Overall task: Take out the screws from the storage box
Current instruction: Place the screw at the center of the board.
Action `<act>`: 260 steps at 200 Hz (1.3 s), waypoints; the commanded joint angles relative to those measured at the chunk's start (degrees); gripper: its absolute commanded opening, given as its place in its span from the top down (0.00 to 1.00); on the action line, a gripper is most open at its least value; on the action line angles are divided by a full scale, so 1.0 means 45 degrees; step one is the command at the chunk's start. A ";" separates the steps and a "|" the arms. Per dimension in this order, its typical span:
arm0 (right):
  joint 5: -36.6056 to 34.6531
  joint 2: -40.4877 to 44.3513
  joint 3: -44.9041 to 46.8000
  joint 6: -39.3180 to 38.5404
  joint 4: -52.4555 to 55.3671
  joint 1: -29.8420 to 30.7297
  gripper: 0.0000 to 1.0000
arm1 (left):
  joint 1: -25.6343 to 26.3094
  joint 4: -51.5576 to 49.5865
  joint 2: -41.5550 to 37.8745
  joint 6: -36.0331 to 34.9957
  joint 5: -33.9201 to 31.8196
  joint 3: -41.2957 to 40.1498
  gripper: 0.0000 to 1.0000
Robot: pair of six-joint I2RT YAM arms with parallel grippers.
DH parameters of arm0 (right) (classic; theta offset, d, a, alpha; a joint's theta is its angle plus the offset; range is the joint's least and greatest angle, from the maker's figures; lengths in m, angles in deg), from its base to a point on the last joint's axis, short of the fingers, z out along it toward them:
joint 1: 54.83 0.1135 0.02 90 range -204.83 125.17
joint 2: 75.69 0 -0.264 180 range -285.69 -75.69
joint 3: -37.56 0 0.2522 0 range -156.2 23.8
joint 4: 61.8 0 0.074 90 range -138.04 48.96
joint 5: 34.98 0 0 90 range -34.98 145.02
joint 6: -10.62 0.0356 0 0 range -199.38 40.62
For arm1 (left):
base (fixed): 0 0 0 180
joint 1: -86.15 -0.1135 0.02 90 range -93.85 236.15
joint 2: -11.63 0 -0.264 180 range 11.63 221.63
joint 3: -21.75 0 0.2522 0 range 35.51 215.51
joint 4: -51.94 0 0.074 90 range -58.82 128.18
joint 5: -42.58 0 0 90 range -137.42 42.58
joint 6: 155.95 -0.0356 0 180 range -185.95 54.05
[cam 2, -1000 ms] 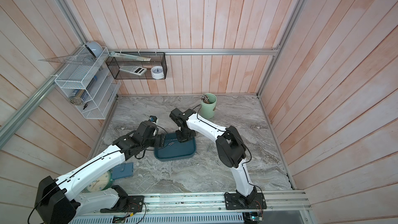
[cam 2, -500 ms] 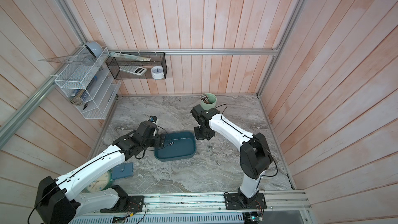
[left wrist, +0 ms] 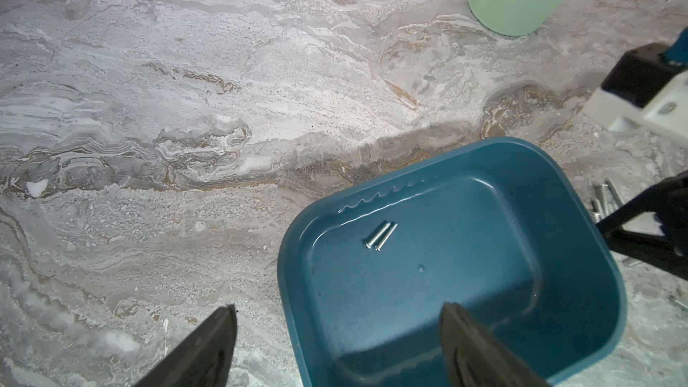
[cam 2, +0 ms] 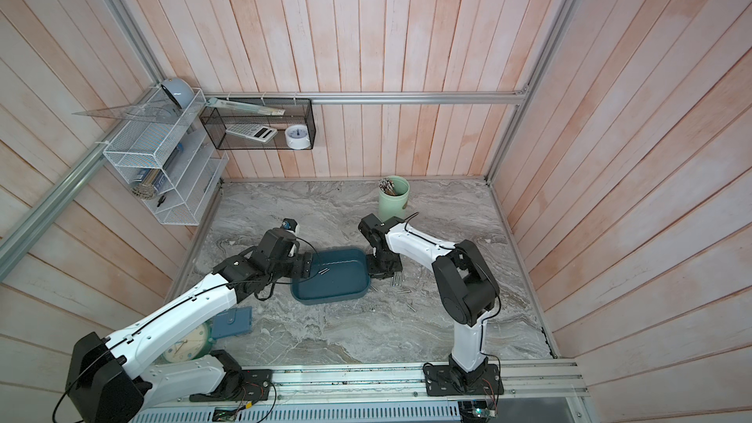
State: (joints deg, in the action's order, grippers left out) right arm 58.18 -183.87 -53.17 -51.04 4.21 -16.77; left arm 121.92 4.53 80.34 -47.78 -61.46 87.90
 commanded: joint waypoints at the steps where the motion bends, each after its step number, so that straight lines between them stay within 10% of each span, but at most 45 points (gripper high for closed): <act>1: 0.0172 -0.0380 0.0314 0.0272 -0.0183 0.0048 1.00 | 0.0030 -0.0020 0.0103 -0.0150 -0.0319 0.0080 0.09; 212: 0.0586 0.2331 -0.0868 0.1132 -0.0107 0.0110 0.61 | 0.0040 0.0152 -0.0452 -0.0234 -0.1824 -0.0072 0.09; 260: 0.0865 -0.0094 -0.3941 0.2005 -0.0295 0.2161 0.53 | 0.0039 0.0269 -0.0869 -0.0306 -0.2521 -0.0115 0.09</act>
State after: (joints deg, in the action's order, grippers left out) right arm 60.54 -176.86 -63.68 -44.46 3.31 -12.27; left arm 121.92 4.71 78.00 -48.26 -69.46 87.90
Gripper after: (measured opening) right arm 0.460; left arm 0.906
